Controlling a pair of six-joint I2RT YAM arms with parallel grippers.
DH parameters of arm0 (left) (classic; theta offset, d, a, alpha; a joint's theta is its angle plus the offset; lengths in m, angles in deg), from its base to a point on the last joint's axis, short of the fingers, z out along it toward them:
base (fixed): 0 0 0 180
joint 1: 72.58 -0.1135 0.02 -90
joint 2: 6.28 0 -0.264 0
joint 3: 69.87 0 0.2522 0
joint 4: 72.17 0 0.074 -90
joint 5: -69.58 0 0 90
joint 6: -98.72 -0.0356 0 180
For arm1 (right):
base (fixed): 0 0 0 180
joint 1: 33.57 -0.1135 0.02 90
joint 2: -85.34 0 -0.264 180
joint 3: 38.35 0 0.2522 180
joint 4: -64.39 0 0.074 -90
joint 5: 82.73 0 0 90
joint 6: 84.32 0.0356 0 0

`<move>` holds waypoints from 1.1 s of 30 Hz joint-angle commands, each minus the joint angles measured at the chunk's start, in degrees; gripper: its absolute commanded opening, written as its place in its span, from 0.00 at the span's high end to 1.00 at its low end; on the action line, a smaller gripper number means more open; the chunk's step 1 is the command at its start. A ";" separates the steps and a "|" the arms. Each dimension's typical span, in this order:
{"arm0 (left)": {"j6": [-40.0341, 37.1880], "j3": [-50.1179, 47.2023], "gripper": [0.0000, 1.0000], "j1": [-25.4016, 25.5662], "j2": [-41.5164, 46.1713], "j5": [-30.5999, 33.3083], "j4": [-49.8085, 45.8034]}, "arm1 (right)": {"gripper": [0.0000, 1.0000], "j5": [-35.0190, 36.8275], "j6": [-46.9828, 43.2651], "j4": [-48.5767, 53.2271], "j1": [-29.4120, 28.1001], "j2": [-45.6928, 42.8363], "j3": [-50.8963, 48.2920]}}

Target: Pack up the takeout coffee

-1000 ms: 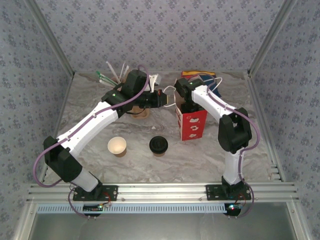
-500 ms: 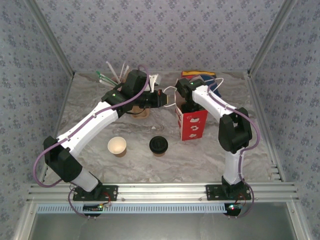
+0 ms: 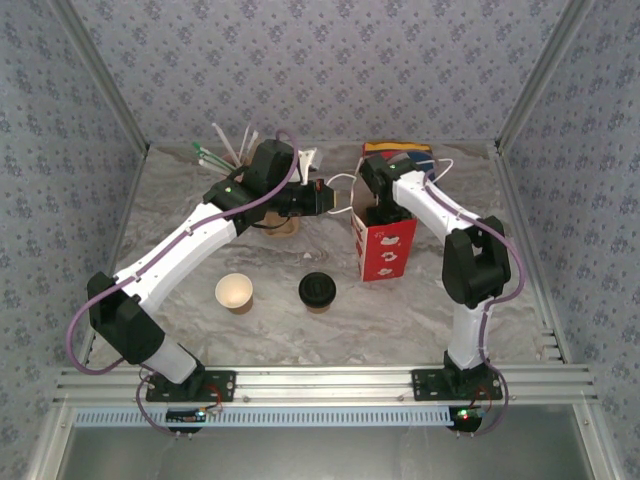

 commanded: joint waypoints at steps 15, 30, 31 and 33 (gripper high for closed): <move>-0.45 2.21 1.00 -0.17 -0.23 -0.91 -1.76 | 0.91 8.92 -1.59 1.24 0.23 1.47 -3.74; -0.60 2.74 1.00 -0.21 -0.27 -1.00 -2.00 | 0.91 10.27 -1.68 1.28 0.35 2.75 -4.31; -0.59 2.80 1.00 -0.18 -0.28 -1.00 -2.08 | 0.91 10.30 -1.68 1.38 0.43 2.88 -4.28; -0.58 2.80 1.00 -0.21 -0.32 -1.14 -2.10 | 0.91 10.47 -1.76 1.33 0.41 3.10 -4.32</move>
